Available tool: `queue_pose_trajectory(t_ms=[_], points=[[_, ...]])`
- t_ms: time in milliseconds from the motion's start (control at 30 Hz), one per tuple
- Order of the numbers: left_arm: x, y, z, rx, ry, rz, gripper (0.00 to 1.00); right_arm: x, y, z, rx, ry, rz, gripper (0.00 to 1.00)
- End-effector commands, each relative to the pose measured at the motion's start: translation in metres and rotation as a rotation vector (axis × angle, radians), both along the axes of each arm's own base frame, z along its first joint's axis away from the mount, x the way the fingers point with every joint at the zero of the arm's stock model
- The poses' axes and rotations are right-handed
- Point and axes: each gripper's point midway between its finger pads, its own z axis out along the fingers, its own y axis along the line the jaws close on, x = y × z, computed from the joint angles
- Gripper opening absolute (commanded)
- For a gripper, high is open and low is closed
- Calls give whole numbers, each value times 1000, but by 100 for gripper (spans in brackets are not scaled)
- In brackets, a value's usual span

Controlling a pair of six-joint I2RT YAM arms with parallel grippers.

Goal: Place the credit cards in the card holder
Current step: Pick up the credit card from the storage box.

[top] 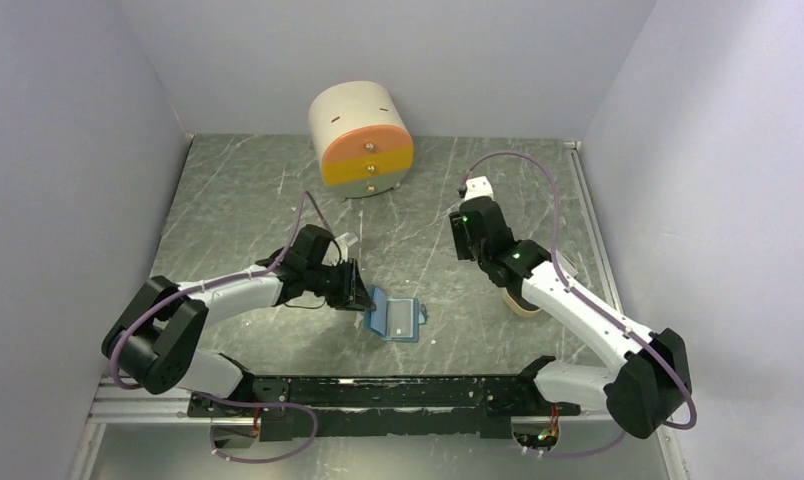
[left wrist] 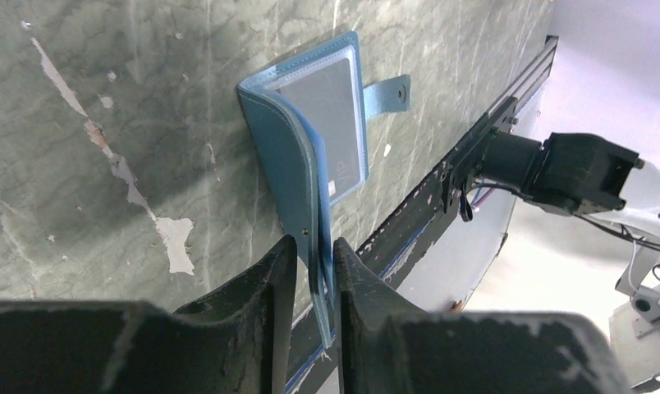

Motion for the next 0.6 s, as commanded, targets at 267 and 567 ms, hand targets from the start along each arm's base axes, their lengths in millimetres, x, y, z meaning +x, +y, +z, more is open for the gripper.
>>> queue_pose_trajectory(t_ms=[267, 567], points=[[-13, 13, -9, 5, 20, -74, 30, 15, -120, -5, -338, 116, -15, 55], [-10, 15, -13, 38, 39, -63, 30, -3, -172, -39, -485, 279, -39, 62]])
